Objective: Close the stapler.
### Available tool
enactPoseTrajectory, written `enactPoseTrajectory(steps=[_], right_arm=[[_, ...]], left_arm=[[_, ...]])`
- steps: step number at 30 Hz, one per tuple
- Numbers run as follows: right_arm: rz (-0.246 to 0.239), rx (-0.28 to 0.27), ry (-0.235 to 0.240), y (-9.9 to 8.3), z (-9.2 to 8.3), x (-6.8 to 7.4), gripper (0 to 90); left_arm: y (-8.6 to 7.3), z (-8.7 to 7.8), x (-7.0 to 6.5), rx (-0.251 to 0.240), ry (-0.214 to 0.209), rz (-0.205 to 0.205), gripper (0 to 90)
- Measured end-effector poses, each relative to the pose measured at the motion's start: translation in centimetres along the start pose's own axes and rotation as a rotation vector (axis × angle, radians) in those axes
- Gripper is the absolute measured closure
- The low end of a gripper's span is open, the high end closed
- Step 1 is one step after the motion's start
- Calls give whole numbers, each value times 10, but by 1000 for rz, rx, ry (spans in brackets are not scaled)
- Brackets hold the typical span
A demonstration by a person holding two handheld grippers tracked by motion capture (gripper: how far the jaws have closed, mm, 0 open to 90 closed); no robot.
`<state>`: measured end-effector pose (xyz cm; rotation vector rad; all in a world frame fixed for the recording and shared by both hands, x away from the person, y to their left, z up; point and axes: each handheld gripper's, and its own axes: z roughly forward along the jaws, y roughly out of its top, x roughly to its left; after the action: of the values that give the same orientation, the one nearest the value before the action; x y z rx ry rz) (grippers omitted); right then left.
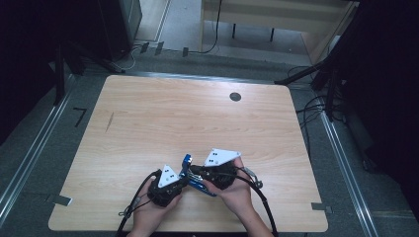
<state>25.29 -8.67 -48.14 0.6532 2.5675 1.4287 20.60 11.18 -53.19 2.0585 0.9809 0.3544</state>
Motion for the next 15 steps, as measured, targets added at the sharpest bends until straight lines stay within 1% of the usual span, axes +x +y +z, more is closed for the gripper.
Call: enactPoseTrajectory(steps=[2,4,5,7,12,15], right_arm=[[4,2,-1,-1,1,0,900],[6,8,0,-3,1,0,900],[4,11,-2,-3,1,0,900],[4,7,-3,-4,-1,-2,900],[23,-2,-18,-6,-9,-7,900],[40,-22,-30,-5,-14,-12,900]], left_arm=[[0,0,-1,-6,1,13,900],[0,2,-3,-19,4,17,900],[0,2,-2,-22,0,12,900],[1,3,0,-24,-18,-13,900],[1,4,2,-22,-32,-30,900],[2,5,2,-22,-35,-38,900]])
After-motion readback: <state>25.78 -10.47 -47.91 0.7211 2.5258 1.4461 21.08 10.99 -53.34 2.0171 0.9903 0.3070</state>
